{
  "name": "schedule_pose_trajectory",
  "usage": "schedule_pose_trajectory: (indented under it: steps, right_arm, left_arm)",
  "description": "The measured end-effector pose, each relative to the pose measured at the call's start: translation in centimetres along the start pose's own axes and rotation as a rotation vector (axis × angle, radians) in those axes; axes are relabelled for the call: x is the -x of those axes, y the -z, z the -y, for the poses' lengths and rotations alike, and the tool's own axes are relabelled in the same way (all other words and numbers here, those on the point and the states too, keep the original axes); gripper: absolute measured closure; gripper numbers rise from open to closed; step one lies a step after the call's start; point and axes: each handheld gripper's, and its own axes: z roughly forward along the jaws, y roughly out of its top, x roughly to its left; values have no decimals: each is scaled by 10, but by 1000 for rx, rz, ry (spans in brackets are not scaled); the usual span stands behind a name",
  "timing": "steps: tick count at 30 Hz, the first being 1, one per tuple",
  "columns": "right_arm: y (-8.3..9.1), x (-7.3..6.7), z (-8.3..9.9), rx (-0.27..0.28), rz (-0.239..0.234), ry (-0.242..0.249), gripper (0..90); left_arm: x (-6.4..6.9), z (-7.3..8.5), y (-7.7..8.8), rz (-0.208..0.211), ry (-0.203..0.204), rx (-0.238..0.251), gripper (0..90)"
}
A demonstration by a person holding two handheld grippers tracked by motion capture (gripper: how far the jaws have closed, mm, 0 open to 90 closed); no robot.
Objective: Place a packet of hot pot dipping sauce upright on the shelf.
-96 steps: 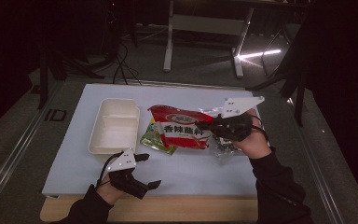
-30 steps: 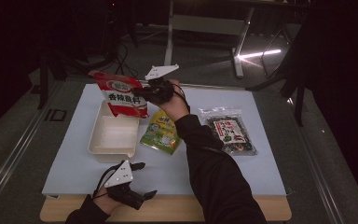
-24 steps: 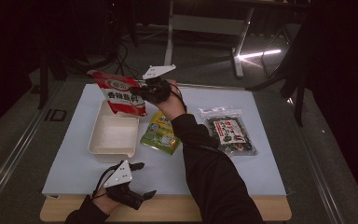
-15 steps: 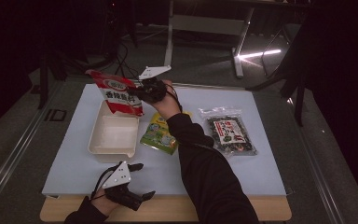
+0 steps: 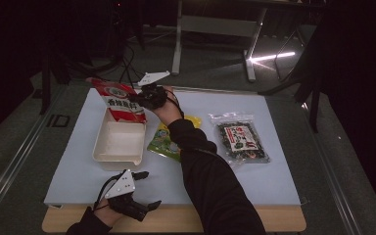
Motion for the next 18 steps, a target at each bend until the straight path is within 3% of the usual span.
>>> schedule_pose_trajectory:
  steps: [18]
  right_arm:
    - [-10,-1,12,-10,-10,-33,899]
  left_arm:
    - [2,1,0,-4,-2,-7,16]
